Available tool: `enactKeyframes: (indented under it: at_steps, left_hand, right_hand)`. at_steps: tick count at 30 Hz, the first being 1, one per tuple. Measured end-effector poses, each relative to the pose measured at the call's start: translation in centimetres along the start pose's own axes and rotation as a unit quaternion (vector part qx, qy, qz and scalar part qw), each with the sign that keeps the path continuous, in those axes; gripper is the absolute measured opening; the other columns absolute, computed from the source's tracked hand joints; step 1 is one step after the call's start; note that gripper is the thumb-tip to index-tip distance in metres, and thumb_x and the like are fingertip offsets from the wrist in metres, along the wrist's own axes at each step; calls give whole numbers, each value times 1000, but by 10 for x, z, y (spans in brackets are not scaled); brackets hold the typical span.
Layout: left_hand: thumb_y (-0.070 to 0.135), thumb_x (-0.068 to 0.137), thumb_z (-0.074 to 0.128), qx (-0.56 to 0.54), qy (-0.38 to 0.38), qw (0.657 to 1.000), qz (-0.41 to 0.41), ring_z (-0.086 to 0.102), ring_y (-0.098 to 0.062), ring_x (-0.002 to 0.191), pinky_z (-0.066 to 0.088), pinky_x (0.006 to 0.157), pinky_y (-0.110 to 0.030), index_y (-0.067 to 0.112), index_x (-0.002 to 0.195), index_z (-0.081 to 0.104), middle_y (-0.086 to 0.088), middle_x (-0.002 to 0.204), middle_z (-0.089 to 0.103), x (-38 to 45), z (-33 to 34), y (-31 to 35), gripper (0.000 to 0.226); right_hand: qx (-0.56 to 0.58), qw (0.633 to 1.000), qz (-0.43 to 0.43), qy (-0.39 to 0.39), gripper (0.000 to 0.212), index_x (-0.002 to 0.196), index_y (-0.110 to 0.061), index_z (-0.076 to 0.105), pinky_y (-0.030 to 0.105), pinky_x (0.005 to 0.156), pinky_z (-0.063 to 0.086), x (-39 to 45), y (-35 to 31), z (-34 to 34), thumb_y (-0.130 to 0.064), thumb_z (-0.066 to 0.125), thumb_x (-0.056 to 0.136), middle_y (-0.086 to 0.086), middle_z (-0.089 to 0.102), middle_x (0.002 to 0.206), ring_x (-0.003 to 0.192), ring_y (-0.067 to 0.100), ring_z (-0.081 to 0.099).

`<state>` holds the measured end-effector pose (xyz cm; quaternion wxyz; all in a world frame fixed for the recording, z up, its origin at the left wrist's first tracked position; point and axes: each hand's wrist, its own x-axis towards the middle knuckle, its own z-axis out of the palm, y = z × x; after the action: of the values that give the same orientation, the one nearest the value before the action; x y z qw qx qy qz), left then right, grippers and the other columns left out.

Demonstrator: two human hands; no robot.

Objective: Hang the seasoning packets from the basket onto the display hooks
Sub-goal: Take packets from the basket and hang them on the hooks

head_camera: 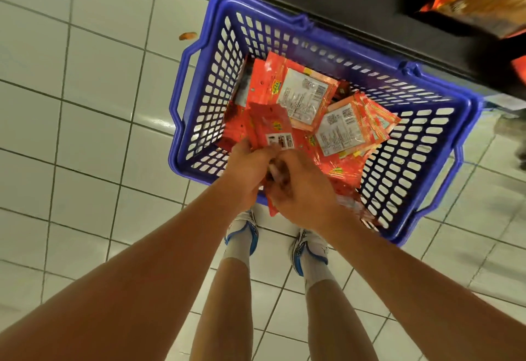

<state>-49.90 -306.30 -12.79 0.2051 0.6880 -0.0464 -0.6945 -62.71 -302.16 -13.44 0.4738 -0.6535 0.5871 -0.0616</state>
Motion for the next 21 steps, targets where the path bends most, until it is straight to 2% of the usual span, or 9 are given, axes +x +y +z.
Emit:
enactKeyframes:
  at_steps: [3,5,7,9,10,12,16,19,21]
  left_hand:
    - [-6,92,60,0,1,1000,6,75,-32,88,60,69,-40,7,116,70,-14,101,76,-17,-7,11,29]
    - [-3,94,61,-3,-11,1000,-1,76,-31,92,62,74,-44,10,117,69,-11,105,78,-35,-8,24,28]
    - [0,94,63,4,-45,999,0,77,-27,89,63,68,-41,14,113,69,-7,101,79,-55,-7,38,24]
    - [-2,92,65,5,-74,997,7,77,-28,91,64,67,-40,12,114,68,-9,103,78,-77,-3,52,26]
    - [-2,91,66,2,-84,996,9,76,-31,95,63,74,-44,10,118,68,-12,108,77,-90,0,59,30]
    - [0,91,67,2,-104,994,21,74,-34,103,60,88,-51,9,123,67,-14,114,75,-117,7,72,33]
    - [28,96,67,-39,-109,991,70,74,-33,104,61,86,-51,14,122,69,-13,115,75,-175,10,96,30]
    - [37,98,62,-52,-62,992,101,75,-31,100,61,81,-47,17,124,66,-11,112,77,-224,3,123,33]
    - [33,101,59,-50,-48,990,121,76,-29,96,61,77,-41,16,119,67,-11,109,77,-263,-1,146,26]
  right_hand:
    - [27,1000,-5,-11,42,111,-22,61,26,69,50,-8,-6,-23,-52,54,83,-3,60,108,86,13,60]
    - [59,995,52,68,27,103,-30,60,16,70,44,-6,-7,-48,-52,60,87,-14,58,97,82,5,56]
    - [138,970,148,137,25,99,-31,56,26,77,50,0,-7,-80,-50,68,89,-14,61,96,89,8,61]
    - [307,918,228,103,45,109,-19,64,45,85,58,5,-16,-115,-56,72,85,1,71,107,99,21,69]
    - [372,893,241,72,52,113,-17,68,49,84,60,5,-23,-129,-59,74,81,4,73,109,98,24,72]
    - [422,874,237,45,48,112,-12,72,52,79,61,2,-45,-152,-49,77,82,8,77,100,86,26,74]
    - [464,847,233,116,1,91,-16,73,35,58,60,-13,-92,-199,-17,73,91,3,78,79,68,20,75]
    - [488,832,210,157,5,89,-17,71,35,53,60,-32,-129,-250,-13,73,90,2,77,74,63,22,75]
    - [478,845,173,166,7,87,-18,71,36,53,60,-51,-158,-286,-12,72,91,0,76,72,63,21,75]
